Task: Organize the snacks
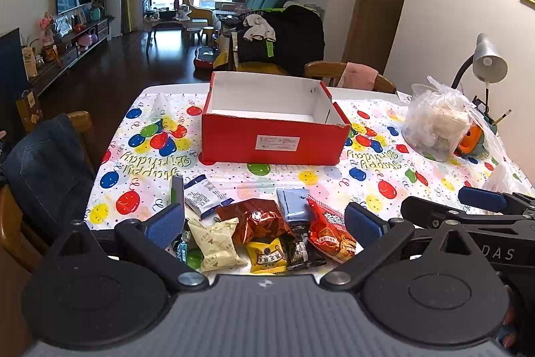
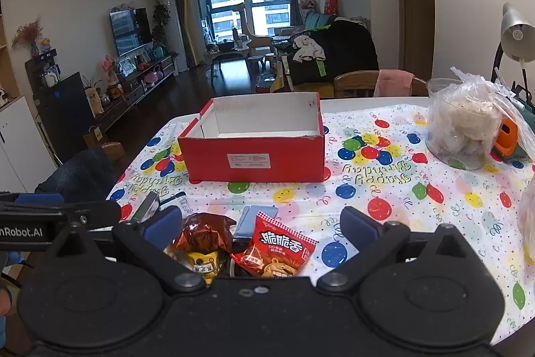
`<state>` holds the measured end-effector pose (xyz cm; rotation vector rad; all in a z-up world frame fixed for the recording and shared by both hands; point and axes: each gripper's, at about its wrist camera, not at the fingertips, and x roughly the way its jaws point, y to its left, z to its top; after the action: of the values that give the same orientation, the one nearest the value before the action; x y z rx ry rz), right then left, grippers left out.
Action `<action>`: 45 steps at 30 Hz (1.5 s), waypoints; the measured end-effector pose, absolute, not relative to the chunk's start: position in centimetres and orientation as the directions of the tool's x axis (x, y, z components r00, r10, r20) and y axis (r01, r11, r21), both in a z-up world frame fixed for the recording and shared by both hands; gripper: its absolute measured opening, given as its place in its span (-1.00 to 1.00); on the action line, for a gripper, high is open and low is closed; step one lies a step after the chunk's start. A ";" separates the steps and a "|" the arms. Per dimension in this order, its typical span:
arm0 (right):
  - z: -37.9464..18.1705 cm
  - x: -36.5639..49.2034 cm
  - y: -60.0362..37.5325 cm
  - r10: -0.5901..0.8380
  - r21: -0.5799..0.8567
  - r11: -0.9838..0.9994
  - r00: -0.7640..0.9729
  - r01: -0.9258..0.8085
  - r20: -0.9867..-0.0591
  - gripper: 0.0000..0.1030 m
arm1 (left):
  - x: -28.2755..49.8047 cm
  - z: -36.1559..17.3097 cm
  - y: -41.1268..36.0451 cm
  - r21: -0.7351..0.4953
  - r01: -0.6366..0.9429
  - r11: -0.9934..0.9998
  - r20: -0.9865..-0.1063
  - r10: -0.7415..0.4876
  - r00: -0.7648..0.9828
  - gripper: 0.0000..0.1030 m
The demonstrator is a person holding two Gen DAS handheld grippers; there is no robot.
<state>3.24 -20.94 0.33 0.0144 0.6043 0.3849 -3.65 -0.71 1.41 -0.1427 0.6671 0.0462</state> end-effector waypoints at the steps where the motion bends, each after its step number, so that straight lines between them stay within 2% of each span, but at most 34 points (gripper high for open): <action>1: 0.3 3.2 -21.0 0.357 0.125 0.929 0.754 -0.348 -0.552 0.96 | -3.7 1.4 -0.7 -0.118 -0.087 0.989 -0.620 -0.005 0.785 0.99; 34: 1.1 2.3 -20.9 0.368 0.133 0.925 0.756 -0.355 -0.541 0.96 | -5.2 2.2 0.2 -0.127 -0.081 0.989 -0.608 -0.013 0.794 0.99; 45: -0.6 5.7 -20.7 0.367 0.181 0.928 0.707 -0.327 -0.604 0.96 | -3.0 1.1 1.8 -0.143 -0.132 0.981 -0.649 0.007 0.761 0.99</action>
<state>5.70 -20.73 -0.63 0.0616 0.6841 0.3854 -2.96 1.75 1.12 -0.1847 0.7030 0.0761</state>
